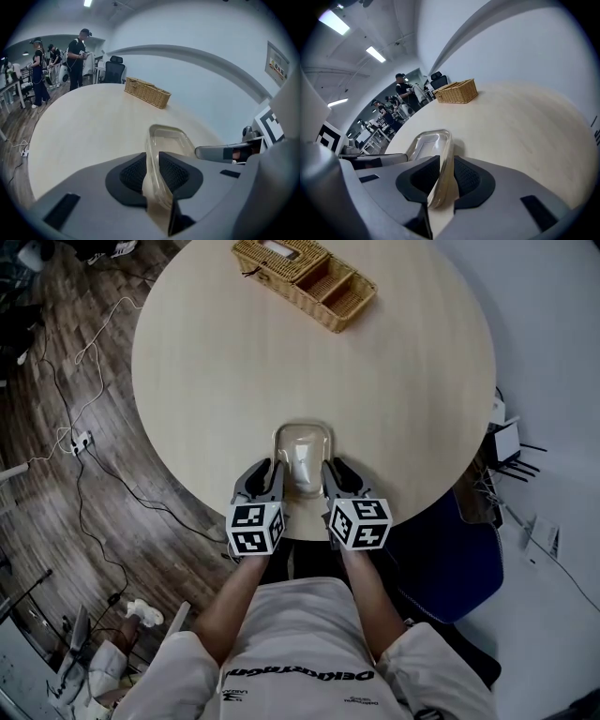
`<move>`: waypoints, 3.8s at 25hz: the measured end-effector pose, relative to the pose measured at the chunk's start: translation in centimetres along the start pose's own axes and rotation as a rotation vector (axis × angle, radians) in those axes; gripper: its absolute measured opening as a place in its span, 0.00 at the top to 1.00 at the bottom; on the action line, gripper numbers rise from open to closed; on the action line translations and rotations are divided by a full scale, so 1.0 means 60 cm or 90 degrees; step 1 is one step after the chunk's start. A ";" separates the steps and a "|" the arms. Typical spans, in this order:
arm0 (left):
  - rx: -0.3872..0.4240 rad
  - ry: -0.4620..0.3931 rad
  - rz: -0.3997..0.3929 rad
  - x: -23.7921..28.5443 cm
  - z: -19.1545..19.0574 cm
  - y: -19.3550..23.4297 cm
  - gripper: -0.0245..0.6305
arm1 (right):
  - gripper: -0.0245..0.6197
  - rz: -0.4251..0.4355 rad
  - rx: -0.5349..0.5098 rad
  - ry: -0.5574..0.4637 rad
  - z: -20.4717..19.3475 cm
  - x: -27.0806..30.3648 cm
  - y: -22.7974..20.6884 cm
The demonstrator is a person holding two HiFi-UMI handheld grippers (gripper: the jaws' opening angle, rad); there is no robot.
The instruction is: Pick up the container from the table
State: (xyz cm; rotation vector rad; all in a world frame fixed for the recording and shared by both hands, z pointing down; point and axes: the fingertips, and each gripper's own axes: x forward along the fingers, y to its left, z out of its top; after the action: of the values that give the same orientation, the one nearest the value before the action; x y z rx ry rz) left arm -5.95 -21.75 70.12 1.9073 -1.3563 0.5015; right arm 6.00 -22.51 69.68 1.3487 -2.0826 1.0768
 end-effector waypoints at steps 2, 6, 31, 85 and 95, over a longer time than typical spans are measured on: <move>0.000 0.001 -0.006 0.000 0.002 0.002 0.84 | 0.80 0.009 0.010 0.001 0.001 0.004 0.005; -0.026 0.005 -0.022 0.003 0.000 0.001 0.86 | 0.83 0.025 0.025 0.004 0.000 0.006 0.009; -0.022 -0.064 -0.013 -0.081 0.054 -0.040 0.91 | 0.86 0.017 -0.009 -0.068 0.047 -0.085 0.049; 0.112 -0.313 -0.043 -0.386 0.217 -0.205 0.91 | 0.86 0.016 -0.150 -0.321 0.186 -0.413 0.187; 0.129 -0.328 -0.048 -0.396 0.225 -0.212 0.91 | 0.86 0.016 -0.155 -0.344 0.191 -0.425 0.191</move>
State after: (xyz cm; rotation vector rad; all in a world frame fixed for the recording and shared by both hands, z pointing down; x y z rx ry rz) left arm -4.22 -14.38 40.95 2.3528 -1.5886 0.1096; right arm 7.29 -14.70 40.49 1.6148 -2.5086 0.4684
